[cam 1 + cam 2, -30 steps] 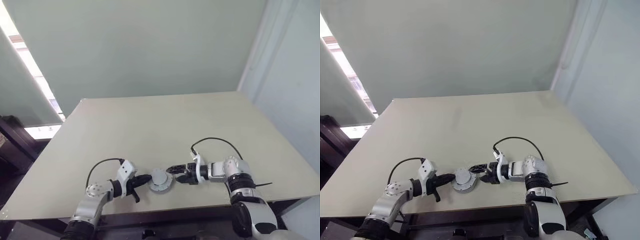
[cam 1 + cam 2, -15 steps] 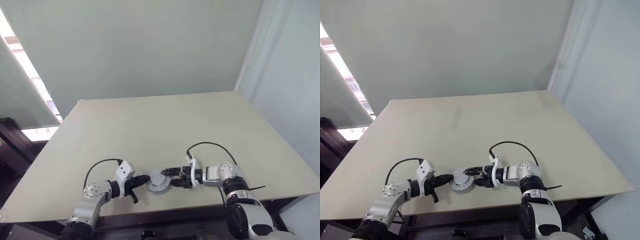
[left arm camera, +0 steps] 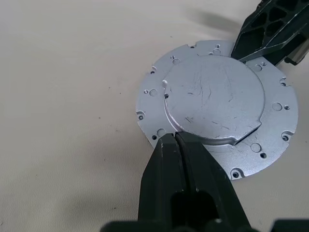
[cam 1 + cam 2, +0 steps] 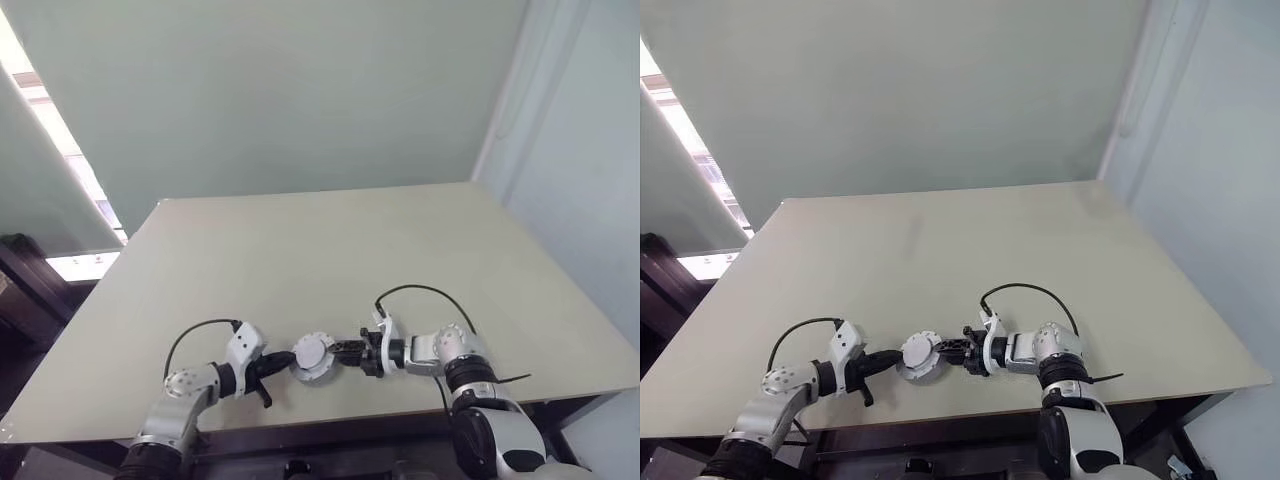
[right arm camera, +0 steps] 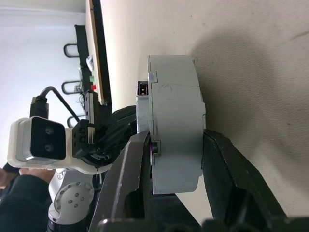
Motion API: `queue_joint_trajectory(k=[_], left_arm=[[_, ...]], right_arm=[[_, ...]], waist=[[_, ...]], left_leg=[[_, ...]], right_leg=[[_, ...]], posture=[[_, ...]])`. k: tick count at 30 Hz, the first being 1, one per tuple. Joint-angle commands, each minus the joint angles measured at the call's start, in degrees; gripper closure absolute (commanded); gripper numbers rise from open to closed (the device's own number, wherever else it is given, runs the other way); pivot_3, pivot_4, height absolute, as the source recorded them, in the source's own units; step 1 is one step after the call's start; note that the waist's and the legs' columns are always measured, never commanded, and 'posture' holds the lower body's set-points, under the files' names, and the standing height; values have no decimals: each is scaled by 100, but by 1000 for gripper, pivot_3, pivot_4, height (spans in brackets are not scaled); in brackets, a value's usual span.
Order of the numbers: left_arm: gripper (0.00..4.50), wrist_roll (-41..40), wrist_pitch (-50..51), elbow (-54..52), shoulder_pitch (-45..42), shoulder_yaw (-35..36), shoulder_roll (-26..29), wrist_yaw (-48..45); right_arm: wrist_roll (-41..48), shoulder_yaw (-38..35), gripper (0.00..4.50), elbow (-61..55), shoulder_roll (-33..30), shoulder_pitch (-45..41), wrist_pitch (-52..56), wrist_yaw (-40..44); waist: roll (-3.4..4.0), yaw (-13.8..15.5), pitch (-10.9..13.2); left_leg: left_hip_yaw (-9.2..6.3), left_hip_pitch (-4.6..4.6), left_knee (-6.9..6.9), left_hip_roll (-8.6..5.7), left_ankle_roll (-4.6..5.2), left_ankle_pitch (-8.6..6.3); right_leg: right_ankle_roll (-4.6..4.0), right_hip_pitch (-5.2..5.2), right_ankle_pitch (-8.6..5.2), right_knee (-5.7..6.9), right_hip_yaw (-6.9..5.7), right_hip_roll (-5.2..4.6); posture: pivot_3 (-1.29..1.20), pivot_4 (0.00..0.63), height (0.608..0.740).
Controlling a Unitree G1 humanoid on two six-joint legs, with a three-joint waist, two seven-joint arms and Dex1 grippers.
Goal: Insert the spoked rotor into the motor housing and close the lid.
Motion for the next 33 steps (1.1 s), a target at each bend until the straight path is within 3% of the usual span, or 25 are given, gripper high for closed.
queue_joint_trajectory(k=[1,8,11,16,25,33], left_arm=[[4500,88,19,68,5,-224,-97,-146],[4500,9,227,22,-21,-133,-212,-53],[4500,-66,830,-125,-65,-149,-166,-95],[3306,-309,1646,-509,-45,108,-51,21],[100,-1405,3066,-1235,4,1579,27,769],[0,-3053,5330,-1565,31,2855,-344,1684]], right_arm=[[202,40,3292,-92,134,-22,56,21],[205,52,3292,-84,148,15,50,-30],[210,55,3292,-98,159,42,53,-61],[237,45,3292,-108,165,69,37,-128],[290,14,3292,-122,155,107,17,-160],[546,-198,3292,-178,226,100,-34,-104]], waist=[[1,1,0],[4,2,-1],[7,2,-2],[10,-16,-2],[-2,-139,6],[-15,-191,16]], left_leg=[[0,0,0,0,0,0],[-1,1,1,0,0,0],[0,6,1,0,1,1],[2,12,0,1,1,1],[-6,-11,-8,6,1,1],[-6,-14,-10,4,2,0]], right_leg=[[0,0,0,0,0,0],[0,1,0,0,0,0],[0,6,0,1,0,0],[0,9,-1,2,0,0],[1,-16,0,1,-4,1],[1,-16,0,-8,-4,0]], posture=[[0,0,740],[0,0,740],[0,0,740],[0,0,740],[0,0,740],[0,0,740]])
